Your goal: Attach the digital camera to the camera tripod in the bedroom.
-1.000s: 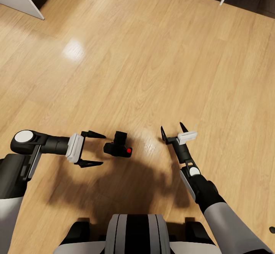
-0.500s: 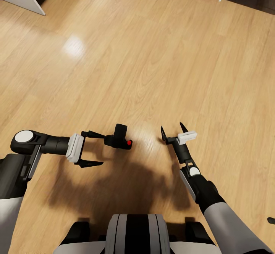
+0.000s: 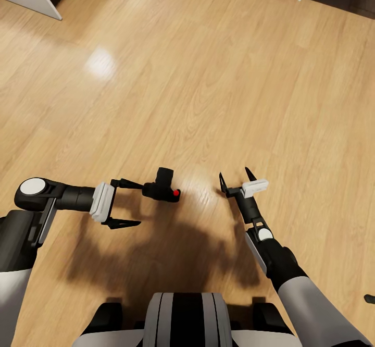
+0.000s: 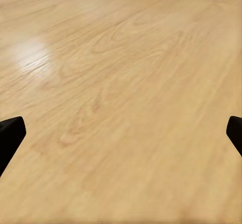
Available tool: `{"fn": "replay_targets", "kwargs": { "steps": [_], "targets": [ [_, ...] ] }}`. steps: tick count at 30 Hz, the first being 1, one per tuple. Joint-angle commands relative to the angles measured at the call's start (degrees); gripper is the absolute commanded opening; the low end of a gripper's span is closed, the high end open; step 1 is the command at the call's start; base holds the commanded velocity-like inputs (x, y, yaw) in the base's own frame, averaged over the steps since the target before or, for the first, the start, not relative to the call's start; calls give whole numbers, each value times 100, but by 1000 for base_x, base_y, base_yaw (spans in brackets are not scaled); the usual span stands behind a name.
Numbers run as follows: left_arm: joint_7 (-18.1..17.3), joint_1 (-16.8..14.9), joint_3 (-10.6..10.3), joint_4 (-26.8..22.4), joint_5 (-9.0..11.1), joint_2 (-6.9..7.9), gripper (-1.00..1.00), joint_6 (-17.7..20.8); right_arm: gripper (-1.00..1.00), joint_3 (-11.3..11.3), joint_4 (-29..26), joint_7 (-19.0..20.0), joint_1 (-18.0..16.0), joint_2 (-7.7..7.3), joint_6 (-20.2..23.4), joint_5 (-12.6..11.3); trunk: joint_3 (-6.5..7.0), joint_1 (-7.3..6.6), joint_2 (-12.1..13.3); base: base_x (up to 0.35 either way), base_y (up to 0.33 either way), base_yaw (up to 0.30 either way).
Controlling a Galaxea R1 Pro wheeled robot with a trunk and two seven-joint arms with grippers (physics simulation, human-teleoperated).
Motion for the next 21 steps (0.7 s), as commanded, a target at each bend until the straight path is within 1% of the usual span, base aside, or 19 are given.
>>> {"fn": "replay_targets", "kwargs": {
  "steps": [1, 21],
  "targets": [
    [-25, -3, -3, -5, -26, 2, 100, 61, 100, 7, 2, 11, -2, -3, -15, -8, -3, -1, -1, -7, 0, 0],
    [-25, -3, -2, -5, -26, -6, 100, 72, 100, 7, 3, 11, -2, -5, 22, -8, -3, -1, -1, -1, 0, 0]
  ]
}}
